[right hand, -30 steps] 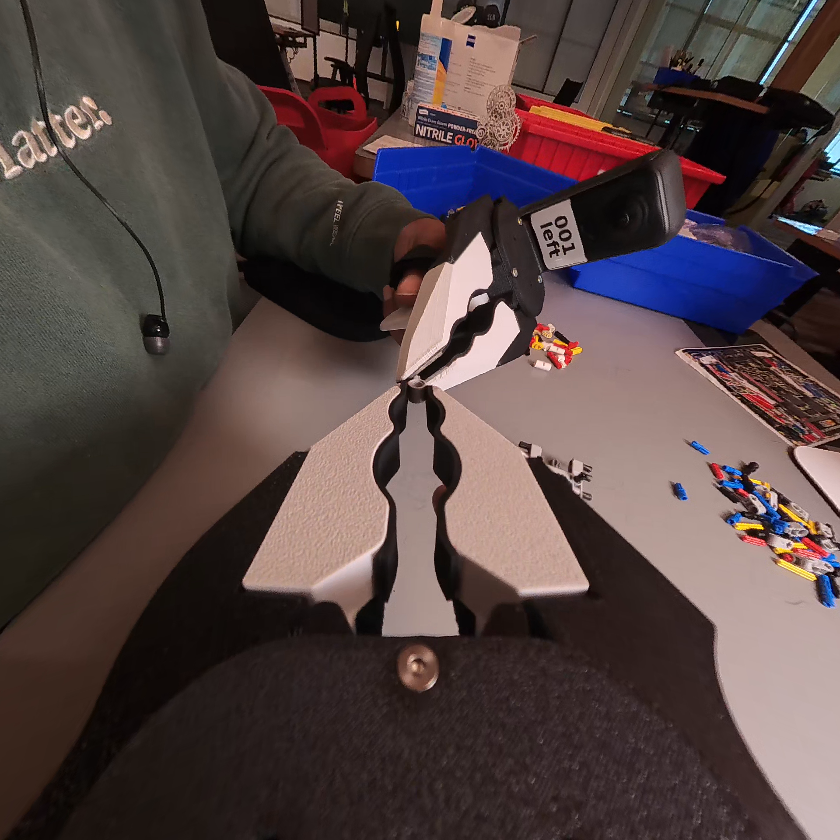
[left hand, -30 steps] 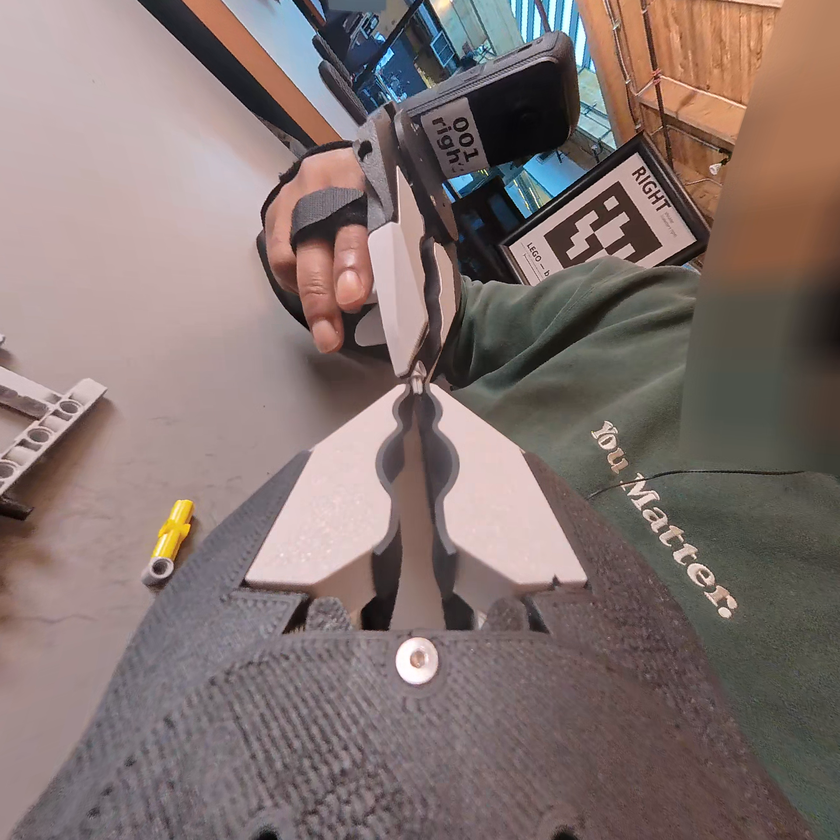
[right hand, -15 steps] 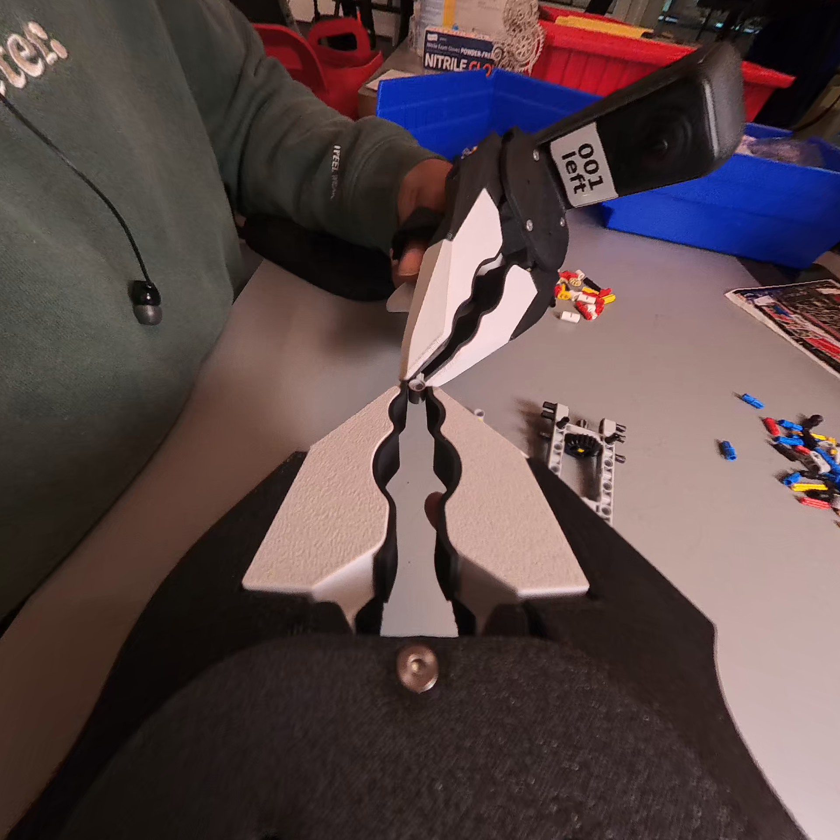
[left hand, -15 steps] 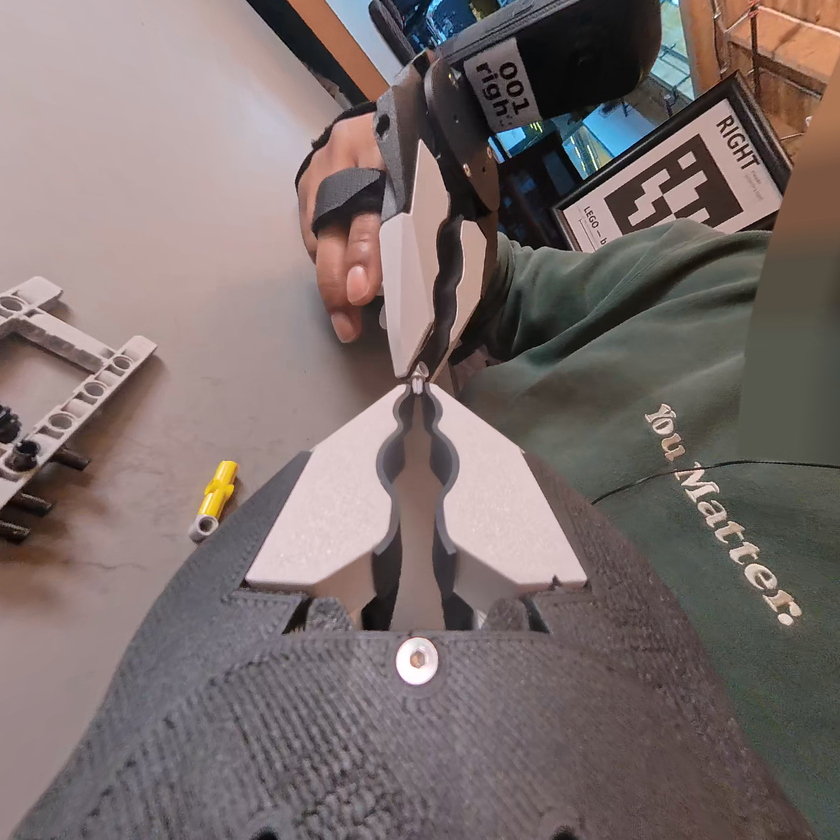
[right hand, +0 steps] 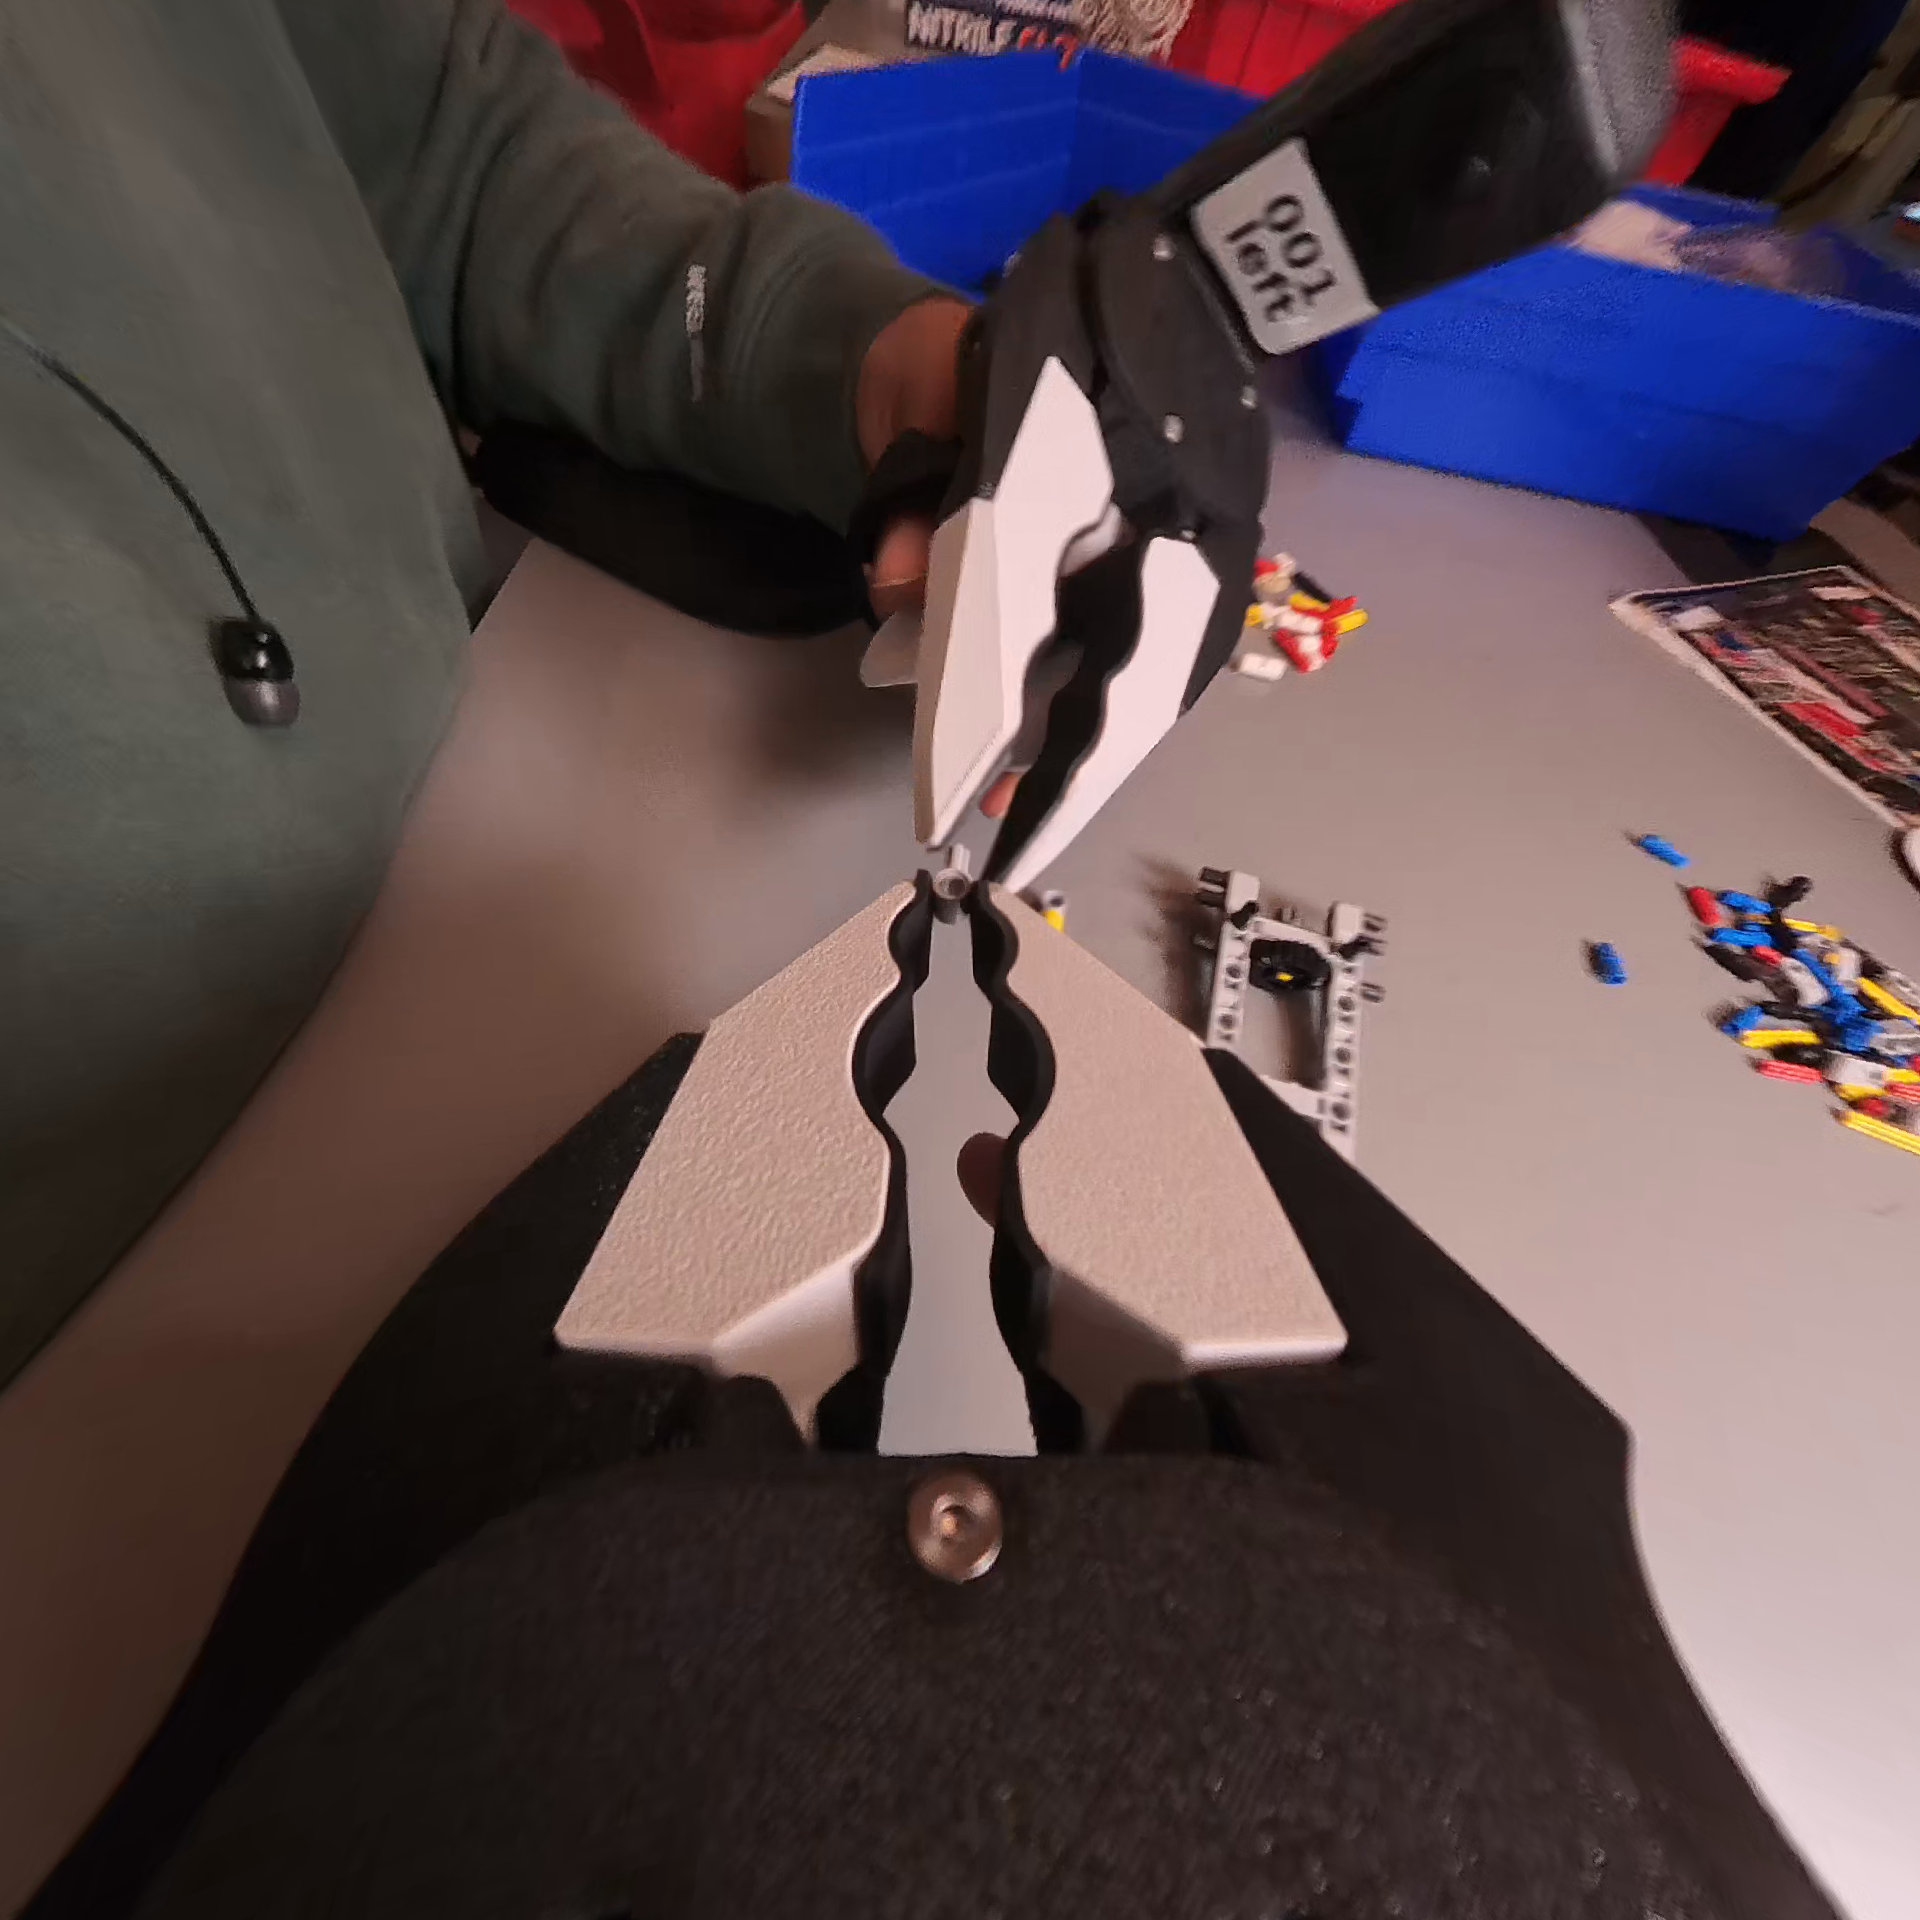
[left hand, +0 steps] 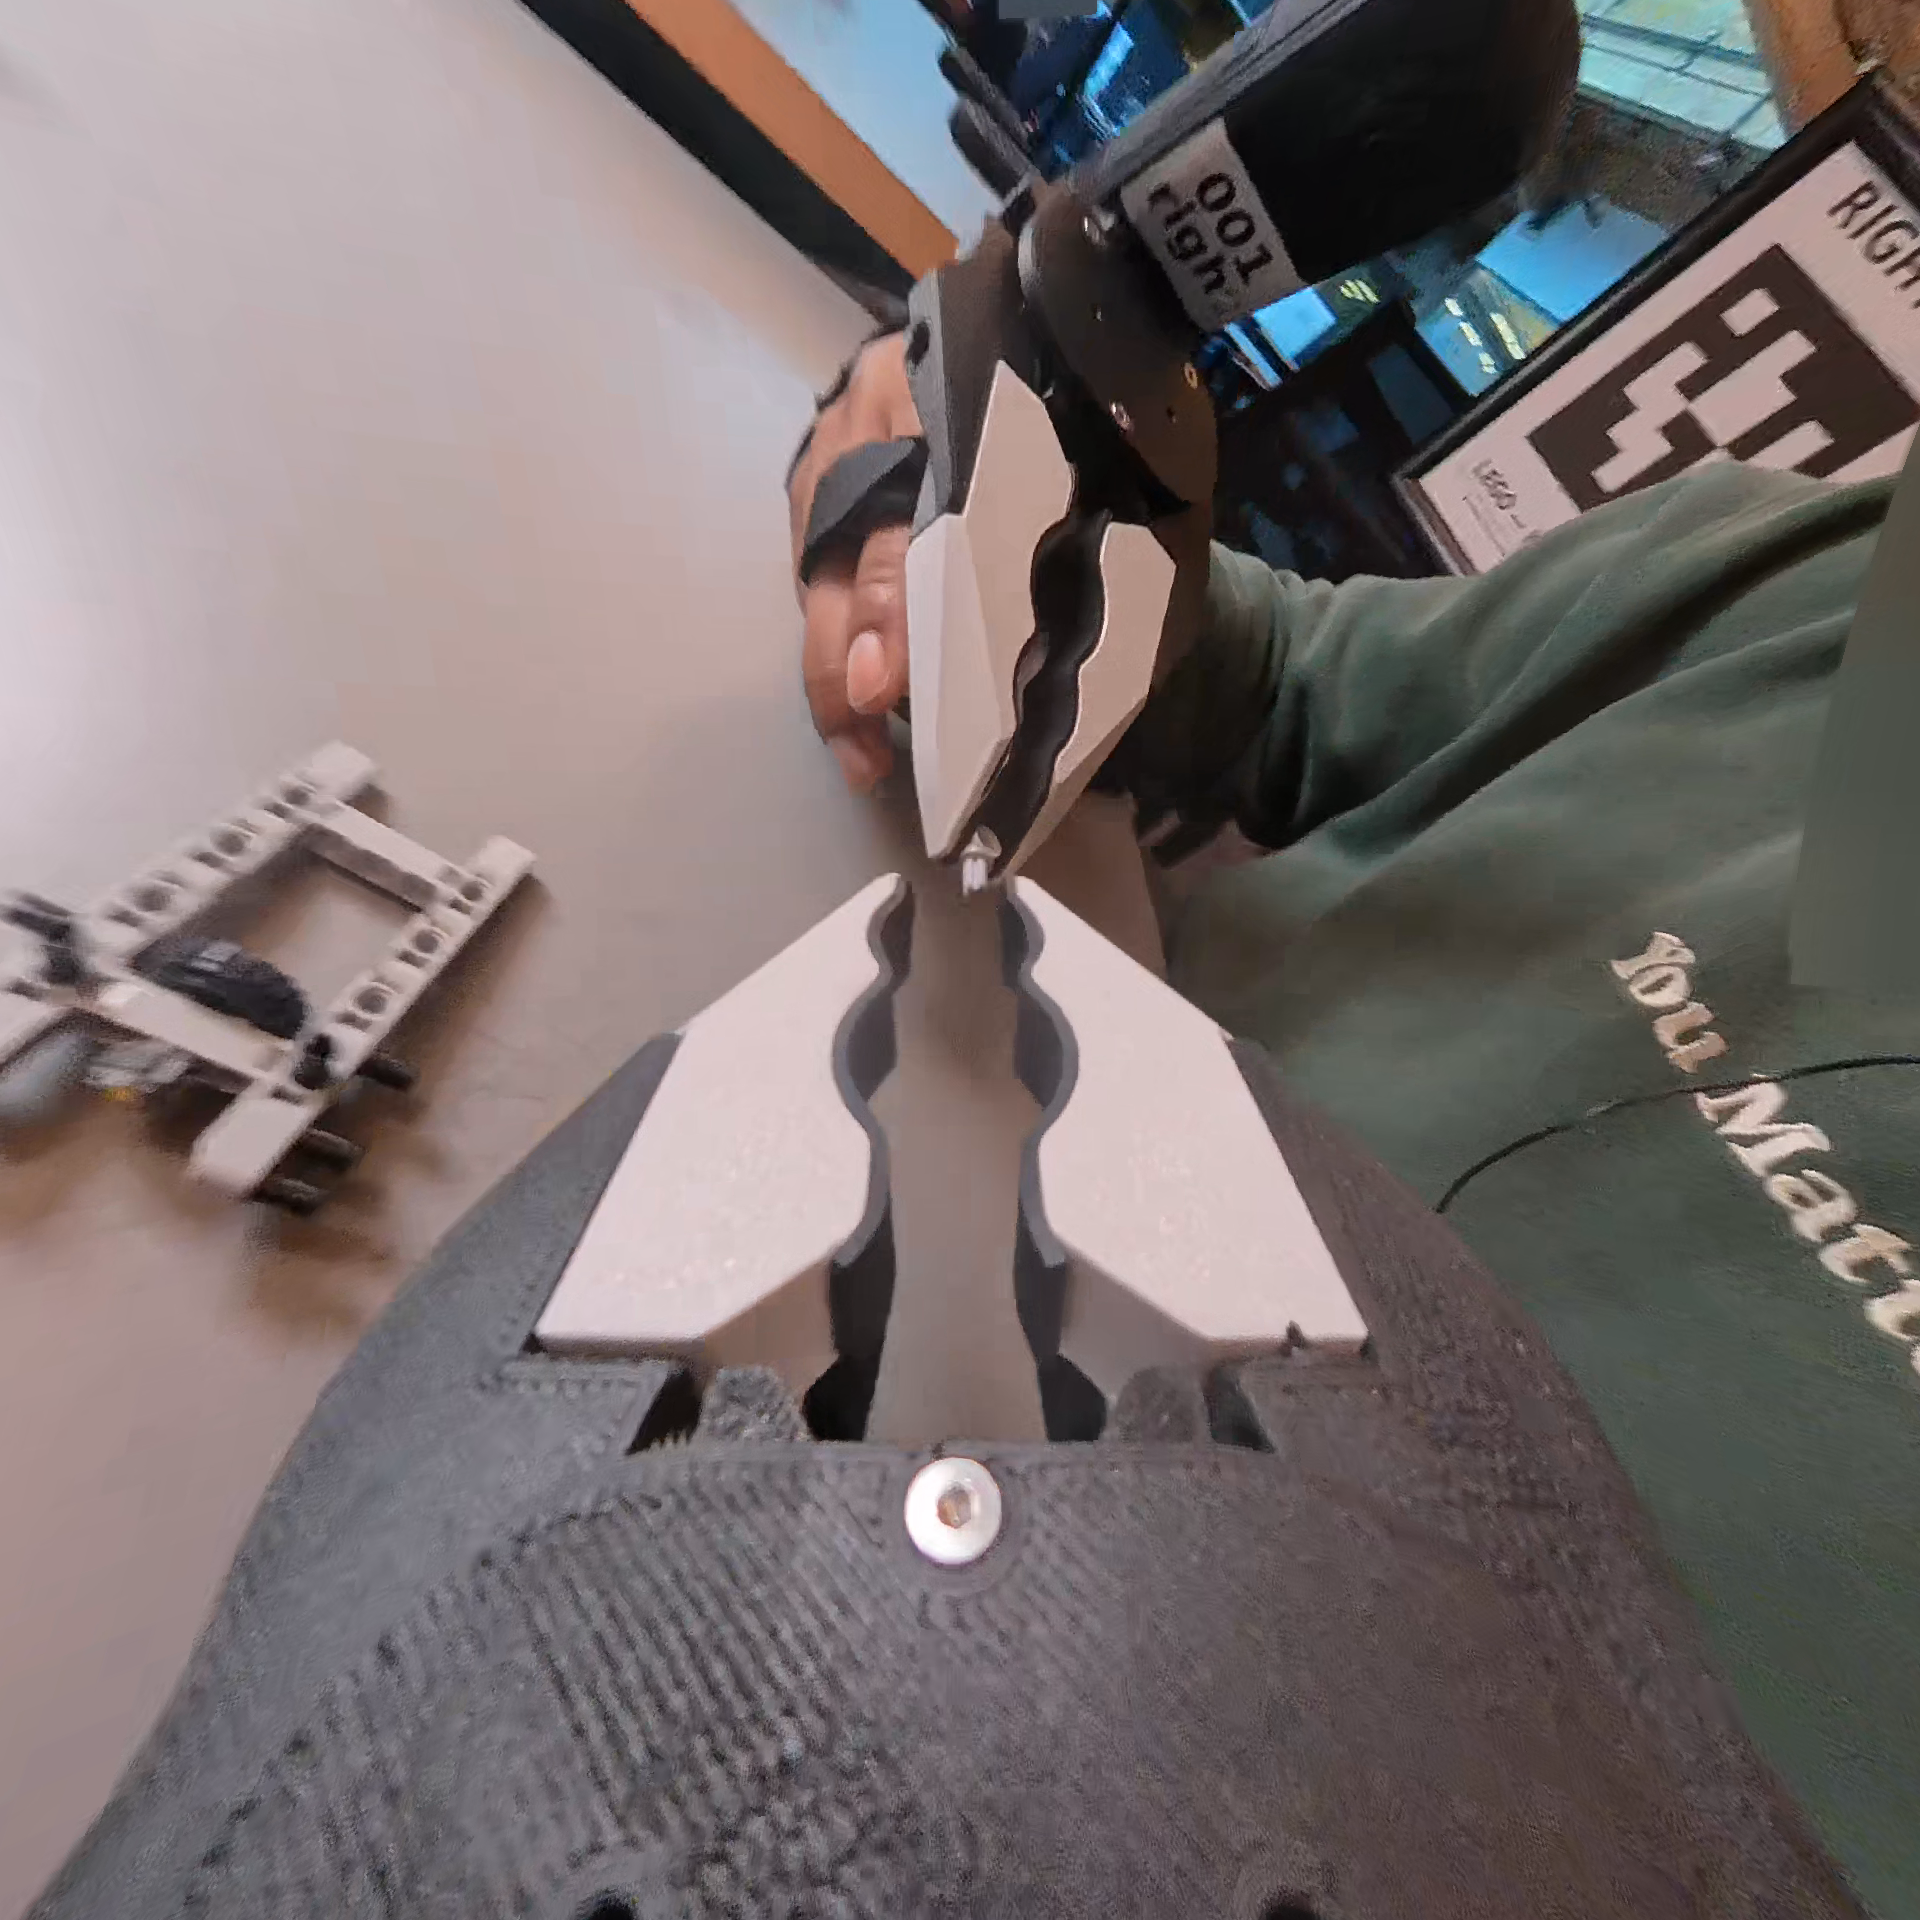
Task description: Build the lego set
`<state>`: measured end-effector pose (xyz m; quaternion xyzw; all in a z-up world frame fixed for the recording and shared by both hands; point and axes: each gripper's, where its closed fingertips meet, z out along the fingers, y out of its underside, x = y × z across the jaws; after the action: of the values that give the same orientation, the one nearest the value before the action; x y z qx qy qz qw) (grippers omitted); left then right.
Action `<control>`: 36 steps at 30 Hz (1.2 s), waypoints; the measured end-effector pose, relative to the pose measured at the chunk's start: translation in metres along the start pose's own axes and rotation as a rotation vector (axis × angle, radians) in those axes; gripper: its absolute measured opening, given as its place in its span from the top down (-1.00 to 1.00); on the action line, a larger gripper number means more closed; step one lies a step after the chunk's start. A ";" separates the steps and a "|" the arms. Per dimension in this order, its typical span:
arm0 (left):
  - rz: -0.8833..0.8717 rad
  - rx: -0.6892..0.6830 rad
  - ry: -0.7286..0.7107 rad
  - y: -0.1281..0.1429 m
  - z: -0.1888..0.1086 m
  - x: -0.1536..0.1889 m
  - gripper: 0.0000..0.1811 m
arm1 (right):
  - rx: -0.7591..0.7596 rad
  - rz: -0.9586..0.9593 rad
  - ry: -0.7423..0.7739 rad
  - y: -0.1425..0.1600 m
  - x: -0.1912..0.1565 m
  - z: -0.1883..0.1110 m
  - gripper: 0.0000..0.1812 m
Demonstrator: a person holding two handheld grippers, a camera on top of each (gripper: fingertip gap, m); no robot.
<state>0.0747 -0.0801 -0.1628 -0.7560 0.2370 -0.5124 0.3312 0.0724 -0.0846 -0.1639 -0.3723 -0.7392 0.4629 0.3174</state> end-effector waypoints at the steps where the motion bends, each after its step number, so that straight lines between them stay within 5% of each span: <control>1: 0.057 0.024 -0.049 -0.007 -0.006 -0.005 0.79 | 0.024 0.009 0.030 -0.004 0.007 -0.005 0.94; 6: 0.316 -0.077 -0.356 0.001 -0.040 -0.050 0.74 | 0.095 0.063 0.155 -0.006 0.038 -0.033 0.94; 12: 0.414 -0.274 -0.489 0.032 -0.054 -0.084 0.72 | 0.082 0.089 0.162 0.002 0.043 -0.040 0.94; 28: 0.515 -0.372 -0.388 0.049 -0.015 -0.065 0.78 | 0.016 0.103 0.107 0.015 0.031 -0.020 0.94; 30: 0.509 -0.370 -0.385 0.048 -0.012 -0.064 0.93 | 0.012 0.105 0.098 0.016 0.029 -0.016 0.94; 36: 0.498 -0.280 -0.366 0.035 -0.009 -0.053 0.94 | -0.065 0.128 0.065 0.028 0.020 -0.001 0.94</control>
<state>0.0463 -0.0691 -0.2188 -0.7924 0.4191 -0.2341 0.3764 0.0702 -0.0595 -0.1868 -0.4437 -0.7177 0.4458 0.2988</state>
